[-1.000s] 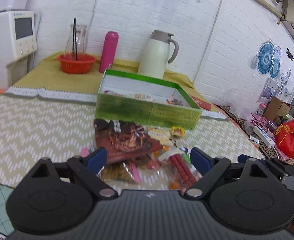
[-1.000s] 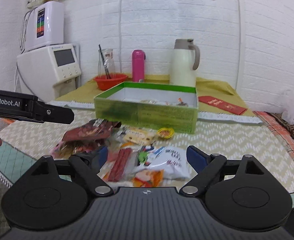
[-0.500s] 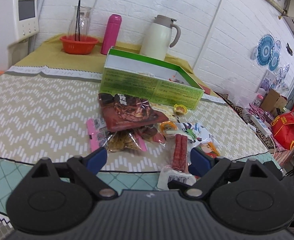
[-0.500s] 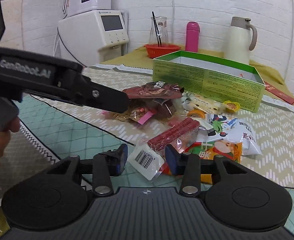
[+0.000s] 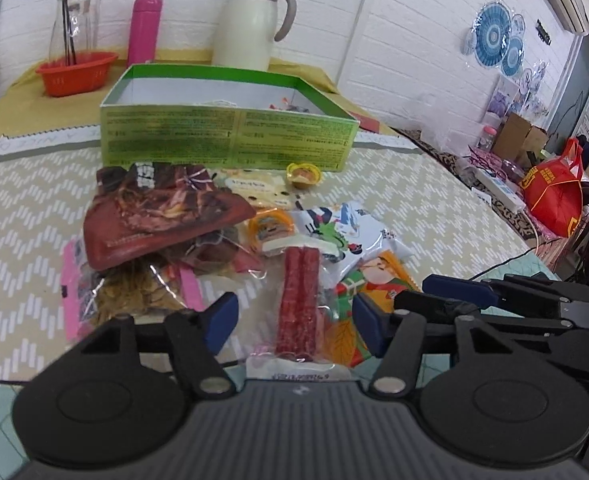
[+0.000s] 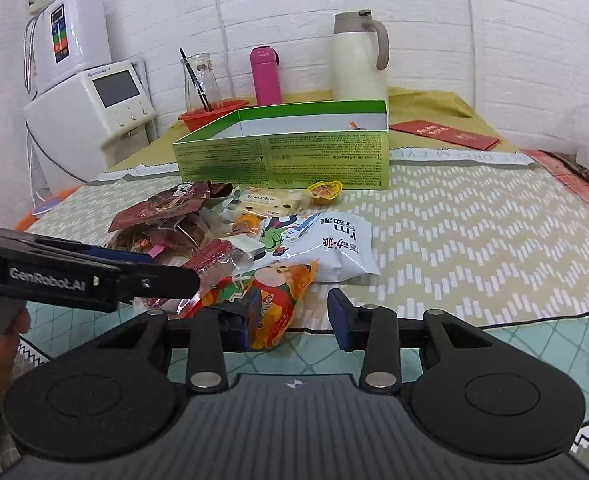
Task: Organize snacks
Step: 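Grasp the red sausage-stick packet with the left tool while the right tool grasps the orange apple-chip bag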
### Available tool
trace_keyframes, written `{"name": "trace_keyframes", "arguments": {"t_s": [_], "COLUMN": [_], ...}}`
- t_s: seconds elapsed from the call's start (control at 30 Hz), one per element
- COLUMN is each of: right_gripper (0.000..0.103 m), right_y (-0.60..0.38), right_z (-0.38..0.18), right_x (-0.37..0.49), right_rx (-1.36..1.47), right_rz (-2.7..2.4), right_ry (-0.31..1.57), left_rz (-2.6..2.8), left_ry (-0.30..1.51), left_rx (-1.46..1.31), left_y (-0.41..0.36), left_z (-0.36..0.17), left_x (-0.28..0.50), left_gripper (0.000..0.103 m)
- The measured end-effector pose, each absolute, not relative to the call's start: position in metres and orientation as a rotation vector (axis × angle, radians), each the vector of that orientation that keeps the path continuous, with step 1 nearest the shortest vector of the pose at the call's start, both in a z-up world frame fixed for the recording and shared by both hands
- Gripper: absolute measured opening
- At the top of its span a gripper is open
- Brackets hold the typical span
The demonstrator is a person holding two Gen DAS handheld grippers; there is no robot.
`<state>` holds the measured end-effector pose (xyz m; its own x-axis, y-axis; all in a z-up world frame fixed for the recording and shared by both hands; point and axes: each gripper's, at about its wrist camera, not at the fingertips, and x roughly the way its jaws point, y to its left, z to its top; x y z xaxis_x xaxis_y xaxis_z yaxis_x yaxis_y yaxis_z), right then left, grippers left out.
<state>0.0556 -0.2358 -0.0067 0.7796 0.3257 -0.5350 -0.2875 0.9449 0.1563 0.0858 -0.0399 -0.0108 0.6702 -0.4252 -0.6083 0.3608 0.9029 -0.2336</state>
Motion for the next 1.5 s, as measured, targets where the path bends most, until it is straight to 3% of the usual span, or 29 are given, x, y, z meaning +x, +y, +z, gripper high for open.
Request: {"name": "trace_keyframes", "arguments": {"t_s": [0.03,0.07,0.37,0.4,0.43,0.47,0.53,0.6,0.77,1.0,1.2,1.5], "right_gripper": [0.039,0.034,0.038,0.041,0.051,0.068,0.103,0.103,0.103,0.103,0.103,0.103], "right_y": [-0.235,-0.233,-0.212,-0.213,-0.213,-0.214,-0.211,-0.204,-0.184,-0.201,-0.194,-0.188], "right_z": [-0.007,-0.005,0.006,0.009,0.012,0.014,0.018,0.018,0.004,0.003,0.014,0.010], "right_x": [0.054,0.050,-0.006,-0.008,-0.009,-0.007,0.001,0.009,0.043,0.025,0.007,0.024], "right_rx": [0.064,0.048,-0.115,-0.124,-0.132,-0.140,-0.181,-0.254,-0.366,-0.187,-0.254,-0.024], "right_rz": [0.349,0.357,0.528,0.521,0.510,0.504,0.502,0.545,0.621,0.620,0.561,0.495], "right_ry": [0.597,0.596,0.622,0.608,0.586,0.564,0.531,0.492,0.562,0.721,0.662,0.684], "left_rz": [-0.444,-0.445,-0.347,-0.342,-0.336,-0.335,-0.340,-0.341,-0.359,-0.381,-0.370,-0.363], "left_ry": [0.719,0.728,0.740,0.738,0.740,0.738,0.723,0.711,0.717,0.731,0.718,0.705], "left_rx": [-0.090,-0.089,-0.063,-0.070,-0.086,-0.103,-0.128,-0.124,-0.108,-0.131,-0.094,-0.046], "left_y": [-0.041,-0.040,-0.009,-0.004,0.002,0.007,0.013,0.012,0.004,0.006,-0.003,-0.005], "left_z": [-0.013,-0.015,-0.018,-0.017,-0.016,-0.015,-0.011,-0.009,-0.011,-0.014,-0.014,-0.009], "left_x": [0.087,0.086,0.047,0.042,0.037,0.034,0.030,0.029,0.029,0.034,0.037,0.030], "left_gripper": [0.046,0.037,0.036,0.039,0.039,0.037,0.047,0.053,0.053,0.052,0.052,0.045]}}
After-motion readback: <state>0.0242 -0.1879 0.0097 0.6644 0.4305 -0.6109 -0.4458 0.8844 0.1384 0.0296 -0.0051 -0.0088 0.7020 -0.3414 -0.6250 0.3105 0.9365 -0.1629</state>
